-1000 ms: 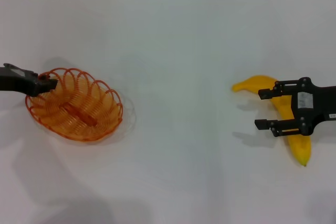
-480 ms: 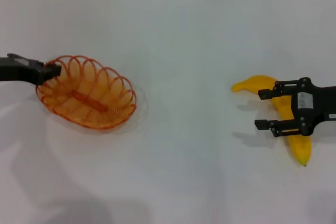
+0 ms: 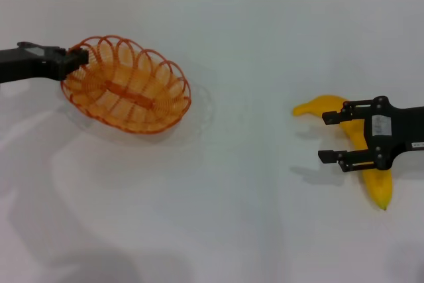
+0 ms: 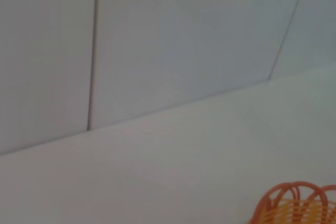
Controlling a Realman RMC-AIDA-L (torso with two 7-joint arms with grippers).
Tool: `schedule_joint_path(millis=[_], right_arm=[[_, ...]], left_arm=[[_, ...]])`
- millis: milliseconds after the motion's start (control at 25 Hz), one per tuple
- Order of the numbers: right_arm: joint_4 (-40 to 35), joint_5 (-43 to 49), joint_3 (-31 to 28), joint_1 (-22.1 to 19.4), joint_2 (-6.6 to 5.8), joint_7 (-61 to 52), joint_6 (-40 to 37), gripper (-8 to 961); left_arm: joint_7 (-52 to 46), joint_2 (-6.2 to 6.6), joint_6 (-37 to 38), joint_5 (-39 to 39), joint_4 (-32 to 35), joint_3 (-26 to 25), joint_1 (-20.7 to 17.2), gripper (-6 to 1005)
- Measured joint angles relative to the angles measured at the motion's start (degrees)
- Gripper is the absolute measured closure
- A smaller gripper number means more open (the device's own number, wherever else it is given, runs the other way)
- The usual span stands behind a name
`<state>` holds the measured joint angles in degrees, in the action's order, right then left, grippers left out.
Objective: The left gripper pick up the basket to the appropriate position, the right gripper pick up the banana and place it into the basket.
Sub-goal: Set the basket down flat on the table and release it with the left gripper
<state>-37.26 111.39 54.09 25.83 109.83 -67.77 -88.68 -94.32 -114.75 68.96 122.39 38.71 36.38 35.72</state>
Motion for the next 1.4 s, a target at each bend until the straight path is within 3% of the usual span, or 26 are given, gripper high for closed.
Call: schedule_joint_path(millis=[200,600,920,1400], right_arm=[[0.0,0.1,0.2,0.1,0.04,0.0,0.0,212],[0.2,4.7,-0.2,1.9,1.68,-0.1,0.1,212],[0.1,5.0,-0.4,2.1,1.96,-0.9,0.5,212],[-0.1,4.7,-7.1,2.2,2.77,0.4,0.2,213]], left_arm=[[1.9,0.33,-2.4,-3.2,-4.1,-0.7,0.6,912],[3.4,-0.42,-6.8,-5.6,-10.8,-1.1,2.1,912],[6.7,-1.48,-8.0,-12.0,-13.1,-1.3,1.6,913],[9.7,-1.55,-10.6,-16.4,-17.3,-1.1,1.3,912]])
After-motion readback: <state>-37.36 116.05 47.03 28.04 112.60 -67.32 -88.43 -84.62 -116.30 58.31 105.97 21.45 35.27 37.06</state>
